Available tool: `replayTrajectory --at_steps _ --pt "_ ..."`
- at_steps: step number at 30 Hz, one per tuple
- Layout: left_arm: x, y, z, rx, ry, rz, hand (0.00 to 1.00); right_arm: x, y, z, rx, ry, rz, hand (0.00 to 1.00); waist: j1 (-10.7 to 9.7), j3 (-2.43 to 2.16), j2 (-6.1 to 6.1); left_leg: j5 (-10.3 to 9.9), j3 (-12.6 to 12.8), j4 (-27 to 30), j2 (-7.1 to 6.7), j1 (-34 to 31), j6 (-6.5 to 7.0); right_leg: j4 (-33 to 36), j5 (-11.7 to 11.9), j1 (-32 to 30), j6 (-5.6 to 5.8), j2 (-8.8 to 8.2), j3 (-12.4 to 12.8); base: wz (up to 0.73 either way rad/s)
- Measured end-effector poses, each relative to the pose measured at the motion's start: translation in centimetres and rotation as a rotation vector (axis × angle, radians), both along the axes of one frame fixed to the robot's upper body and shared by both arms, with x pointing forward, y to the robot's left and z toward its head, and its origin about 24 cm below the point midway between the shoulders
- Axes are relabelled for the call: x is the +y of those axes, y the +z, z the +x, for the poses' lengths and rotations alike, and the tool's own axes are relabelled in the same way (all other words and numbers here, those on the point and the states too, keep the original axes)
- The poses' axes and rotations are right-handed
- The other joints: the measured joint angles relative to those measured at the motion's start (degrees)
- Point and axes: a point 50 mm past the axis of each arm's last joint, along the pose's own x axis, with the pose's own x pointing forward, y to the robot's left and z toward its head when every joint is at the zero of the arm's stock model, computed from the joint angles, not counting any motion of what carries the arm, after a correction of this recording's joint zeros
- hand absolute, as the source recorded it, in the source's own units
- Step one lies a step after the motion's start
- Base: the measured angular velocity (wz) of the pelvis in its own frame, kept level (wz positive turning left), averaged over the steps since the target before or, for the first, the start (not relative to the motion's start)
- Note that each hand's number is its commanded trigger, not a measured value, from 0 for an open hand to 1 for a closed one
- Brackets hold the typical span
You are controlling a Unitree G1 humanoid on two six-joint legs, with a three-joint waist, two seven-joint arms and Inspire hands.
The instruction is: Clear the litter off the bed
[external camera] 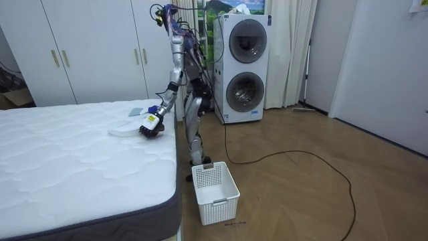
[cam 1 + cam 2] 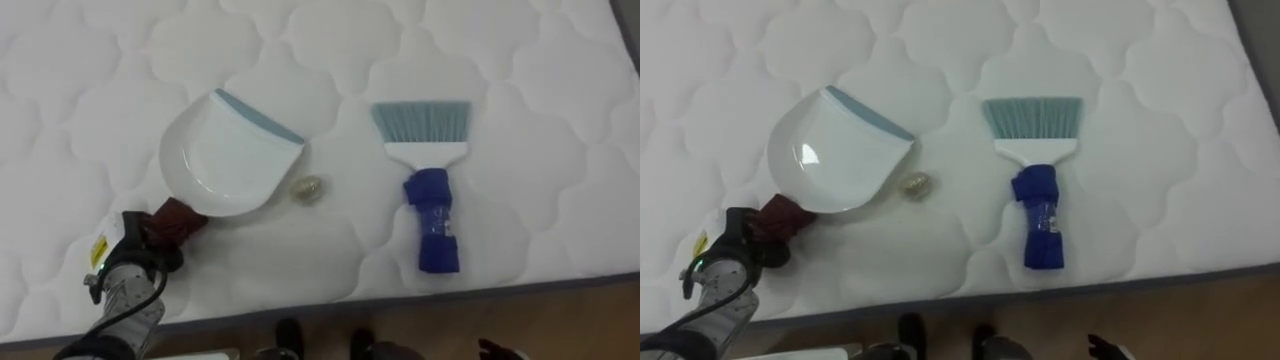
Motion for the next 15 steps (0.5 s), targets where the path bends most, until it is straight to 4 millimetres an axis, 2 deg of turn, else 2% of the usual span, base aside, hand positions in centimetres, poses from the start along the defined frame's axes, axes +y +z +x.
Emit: replayTrajectory --at_steps 3,8,15 --pt "0.9 0.5 0.1 -0.008 0.0 0.041 1.0 -0.4 0.2 0.1 -0.022 -0.06 0.019 0.0 0.0 -0.08 0.49 -0.3 0.2 0.1 0.12 0.0 -0.01 -0.1 0.0 0.0 0.0 0.1 0.2 -0.04" --pt "1.5 1.0 0.0 -0.038 -0.006 0.115 1.0 -1.5 0.8 0.7 -0.11 -0.239 0.057 0.0 0.2 -0.13 2.58 -0.4 0.8 0.2 0.06 0.2 0.09 0.1 -0.1 0.1 0.13 -0.07 0.4 -0.01" --pt "2.0 0.8 -1.4 -0.064 -0.045 0.18 1.0 -3.5 1.9 1.9 -0.217 -0.486 0.041 0.0 0.1 -0.26 2.76 -0.4 1.4 0.3 0.11 0.8 0.1 0.6 -0.1 0.1 0.2 -0.05 1.2 -0.05"
